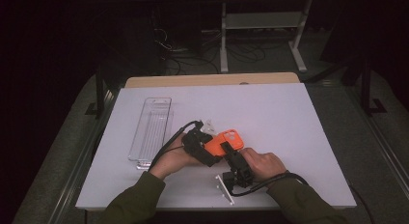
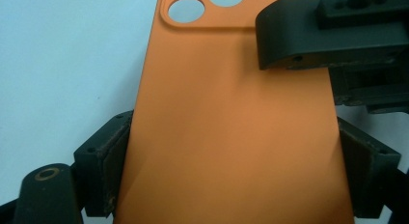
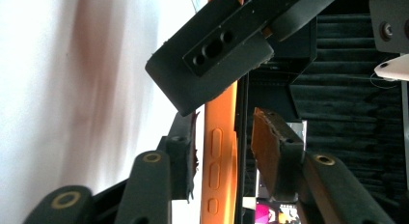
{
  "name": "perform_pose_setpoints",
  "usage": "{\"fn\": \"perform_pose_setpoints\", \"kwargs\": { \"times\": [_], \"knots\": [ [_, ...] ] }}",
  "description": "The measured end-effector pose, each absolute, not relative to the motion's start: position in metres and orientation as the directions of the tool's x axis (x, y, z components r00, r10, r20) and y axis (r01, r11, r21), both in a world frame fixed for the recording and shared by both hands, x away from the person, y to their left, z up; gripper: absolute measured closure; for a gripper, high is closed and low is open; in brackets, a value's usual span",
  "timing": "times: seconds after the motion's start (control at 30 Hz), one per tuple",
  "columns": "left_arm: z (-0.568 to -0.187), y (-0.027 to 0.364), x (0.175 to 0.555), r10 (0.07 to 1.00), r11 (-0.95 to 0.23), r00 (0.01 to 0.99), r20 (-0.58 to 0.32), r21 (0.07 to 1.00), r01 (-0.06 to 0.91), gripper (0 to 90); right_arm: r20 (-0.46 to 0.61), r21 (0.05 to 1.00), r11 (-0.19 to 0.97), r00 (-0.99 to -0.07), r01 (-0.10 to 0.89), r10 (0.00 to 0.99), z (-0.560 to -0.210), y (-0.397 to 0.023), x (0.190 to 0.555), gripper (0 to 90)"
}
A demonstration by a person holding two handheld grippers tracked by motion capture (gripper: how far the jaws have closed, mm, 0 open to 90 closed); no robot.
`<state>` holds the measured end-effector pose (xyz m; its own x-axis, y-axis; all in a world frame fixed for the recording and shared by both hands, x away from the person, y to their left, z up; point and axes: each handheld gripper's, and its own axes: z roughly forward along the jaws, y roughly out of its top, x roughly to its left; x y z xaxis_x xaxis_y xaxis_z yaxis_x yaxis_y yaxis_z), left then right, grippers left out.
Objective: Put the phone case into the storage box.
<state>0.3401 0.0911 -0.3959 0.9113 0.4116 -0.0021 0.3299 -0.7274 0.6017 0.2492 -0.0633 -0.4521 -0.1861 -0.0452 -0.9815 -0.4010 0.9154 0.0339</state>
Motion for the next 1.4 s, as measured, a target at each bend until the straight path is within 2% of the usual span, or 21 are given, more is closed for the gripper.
{"fn": "perform_pose_setpoints", "kwargs": {
  "times": [0.63, 0.83, 1.4],
  "knots": [
    [-0.3942, 0.0909, 0.34, 0.407, -0.727, 0.913, 0.001, 0.606, 0.323, 14.9, -0.983, 0.023, 0.915, -0.174, -0.402, -0.051, -0.4542, -0.0624, 0.2488, 74.6],
    [-0.3941, 0.0916, 0.3412, 0.411, -0.712, 0.911, -0.024, 0.616, 0.337, 14.7, -0.984, 0.022, 0.92, -0.171, -0.392, -0.049, -0.4537, -0.0618, 0.2487, 78.1],
    [-0.3906, 0.0944, 0.3402, 0.37, -0.699, 0.929, -0.03, 0.649, 0.299, 14.7, -0.987, 0.045, 0.912, -0.158, -0.408, -0.022, -0.4487, -0.0641, 0.2472, 80.9]
  ]
}}
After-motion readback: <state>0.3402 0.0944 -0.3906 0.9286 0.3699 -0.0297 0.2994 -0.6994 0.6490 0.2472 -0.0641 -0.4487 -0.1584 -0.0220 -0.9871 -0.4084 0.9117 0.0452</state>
